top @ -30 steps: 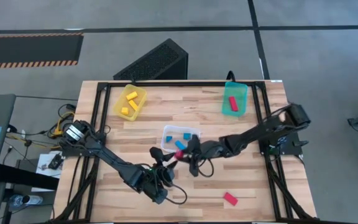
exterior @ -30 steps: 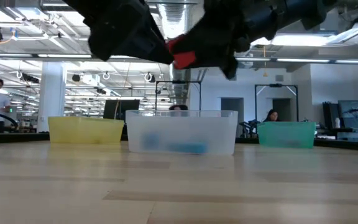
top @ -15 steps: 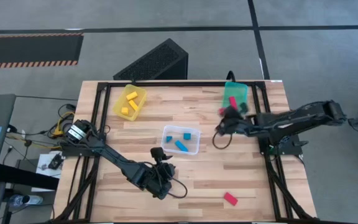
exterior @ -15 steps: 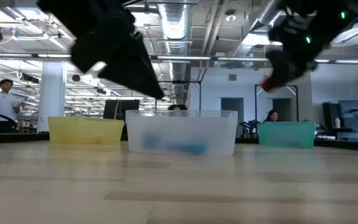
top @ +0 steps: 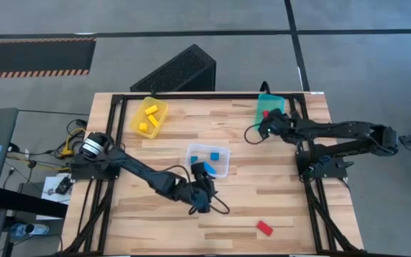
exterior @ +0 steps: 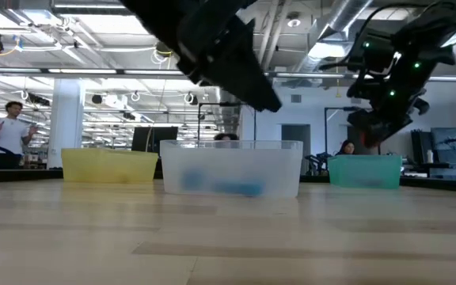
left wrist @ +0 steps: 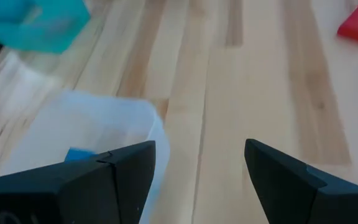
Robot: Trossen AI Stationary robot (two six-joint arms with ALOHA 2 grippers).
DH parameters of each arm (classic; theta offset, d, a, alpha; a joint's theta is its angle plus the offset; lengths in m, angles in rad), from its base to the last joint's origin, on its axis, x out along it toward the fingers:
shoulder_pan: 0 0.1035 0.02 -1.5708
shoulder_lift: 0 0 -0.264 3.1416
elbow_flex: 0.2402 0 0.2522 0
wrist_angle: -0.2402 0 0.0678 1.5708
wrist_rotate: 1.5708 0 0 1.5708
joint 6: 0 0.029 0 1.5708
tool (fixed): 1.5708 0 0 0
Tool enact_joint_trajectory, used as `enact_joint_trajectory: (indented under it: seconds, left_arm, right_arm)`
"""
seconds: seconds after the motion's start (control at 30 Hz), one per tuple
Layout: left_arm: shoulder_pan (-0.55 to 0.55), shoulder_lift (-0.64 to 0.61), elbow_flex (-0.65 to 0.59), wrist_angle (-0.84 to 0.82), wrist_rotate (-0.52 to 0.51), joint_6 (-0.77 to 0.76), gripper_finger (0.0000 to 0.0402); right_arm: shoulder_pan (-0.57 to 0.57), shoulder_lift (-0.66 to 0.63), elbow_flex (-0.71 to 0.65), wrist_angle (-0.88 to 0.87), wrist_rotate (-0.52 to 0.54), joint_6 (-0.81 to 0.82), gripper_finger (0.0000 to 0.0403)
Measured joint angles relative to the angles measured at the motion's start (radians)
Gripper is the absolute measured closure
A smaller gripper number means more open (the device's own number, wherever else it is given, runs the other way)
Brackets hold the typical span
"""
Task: Sort & place blocks by color
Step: Put the left red block into the green bin, then put the red block into the green bin
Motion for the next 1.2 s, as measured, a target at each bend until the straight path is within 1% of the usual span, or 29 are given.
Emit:
enact_joint_trajectory:
  seconds: [0.13,0.23,0.3,0.37,0.4,0.5,0.57,0.63,0.73,0.87,1.03,1.13,1.2]
  left_arm:
    - [0.031,0.000,0.000,0.087,0.062,0.063,0.0164]
    - [0.051,0.000,0.000,0.159,0.120,0.099,0.0164]
    - [0.065,0.001,0.000,0.213,0.173,0.125,0.0164]
    - [0.077,0.029,0.002,0.342,0.237,0.154,0.0164]
    - [0.080,0.050,0.003,0.412,0.280,0.175,0.0164]
    - [0.086,0.154,0.010,0.648,0.440,0.270,0.0164]
    - [0.092,0.235,0.047,0.721,0.507,0.299,0.0164]
    - [0.103,0.303,0.117,0.723,0.583,0.302,0.0164]
    - [0.125,0.393,0.247,0.674,0.704,0.303,0.0164]
    - [0.138,0.521,0.439,0.560,0.809,0.348,0.0164]
    - [0.139,0.651,0.662,0.401,0.916,0.437,0.0164]
    - [0.138,0.697,0.741,0.366,0.949,0.471,0.0164]
    - [0.138,0.723,0.783,0.377,0.956,0.476,0.0164]
  right_arm:
    - [-0.019,-0.004,0.000,0.005,-0.015,-0.024,0.0169]
    - [-0.010,-0.021,0.000,0.008,-0.030,-0.033,0.0133]
    - [0.022,-0.038,0.000,-0.009,-0.038,-0.016,0.0118]
    - [0.092,-0.061,0.000,-0.039,-0.049,0.053,0.0110]
    - [0.145,-0.072,0.000,-0.063,-0.050,0.097,0.0108]
    - [0.348,-0.099,0.000,-0.109,-0.027,0.246,0.0108]
    - [0.489,-0.121,0.000,-0.129,-0.011,0.344,0.0109]
    - [0.622,-0.136,0.000,-0.143,-0.008,0.443,0.0110]
    - [0.805,-0.153,0.000,-0.151,0.004,0.585,0.0110]
    - [0.981,-0.158,0.000,-0.156,0.063,0.733,0.0110]
    - [1.104,-0.158,0.000,-0.166,0.121,0.857,0.0110]
    - [1.141,-0.158,0.000,-0.168,0.141,0.902,0.0110]
    - [1.149,-0.157,0.000,-0.168,0.147,0.920,0.0110]
